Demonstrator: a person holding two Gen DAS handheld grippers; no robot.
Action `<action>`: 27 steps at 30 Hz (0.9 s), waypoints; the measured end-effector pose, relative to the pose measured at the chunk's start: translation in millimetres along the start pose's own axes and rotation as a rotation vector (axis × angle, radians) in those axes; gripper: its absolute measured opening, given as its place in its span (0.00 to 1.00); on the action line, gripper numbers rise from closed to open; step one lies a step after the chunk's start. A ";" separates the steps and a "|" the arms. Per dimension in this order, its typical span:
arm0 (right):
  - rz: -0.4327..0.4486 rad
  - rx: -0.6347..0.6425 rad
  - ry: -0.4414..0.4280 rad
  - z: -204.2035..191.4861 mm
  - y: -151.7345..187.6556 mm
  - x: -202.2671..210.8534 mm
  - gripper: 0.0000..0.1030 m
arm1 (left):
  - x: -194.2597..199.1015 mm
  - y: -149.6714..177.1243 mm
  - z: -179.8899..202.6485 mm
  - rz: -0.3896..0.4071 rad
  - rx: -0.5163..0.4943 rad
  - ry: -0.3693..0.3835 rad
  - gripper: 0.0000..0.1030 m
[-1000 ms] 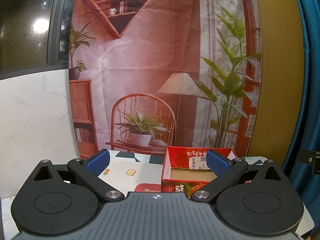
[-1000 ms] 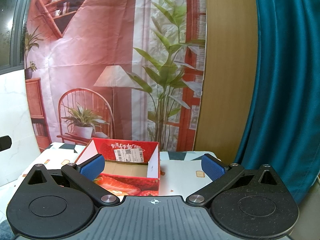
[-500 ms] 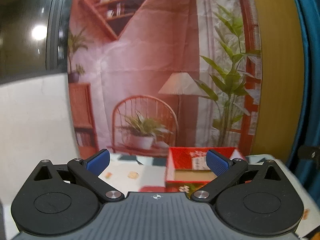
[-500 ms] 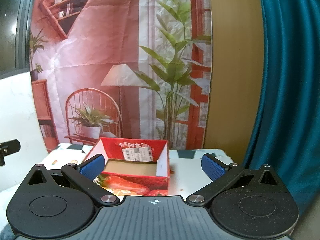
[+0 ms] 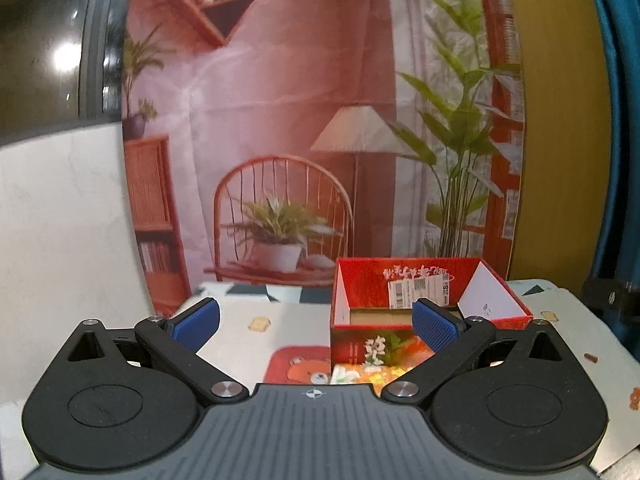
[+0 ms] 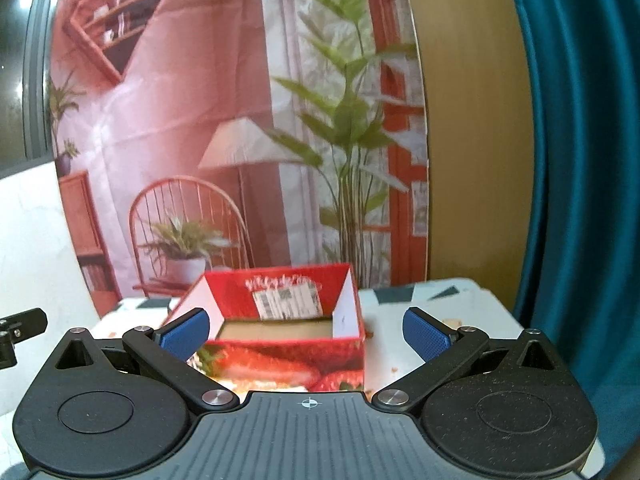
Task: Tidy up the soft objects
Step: 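Move the right tool toward the blue-and-white cotton pad bag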
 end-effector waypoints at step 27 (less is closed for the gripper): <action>-0.202 0.060 -0.059 -13.3 144.1 -82.5 1.00 | -81.0 115.7 8.0 -0.252 -0.029 0.077 0.98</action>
Point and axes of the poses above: each gripper's, at about its wrist camera, not at the fingertips, and x roughly against the way its jaws point, z to its right, y to its underside, the point moved 7 cm from there along -x, roughly the way its jaws point
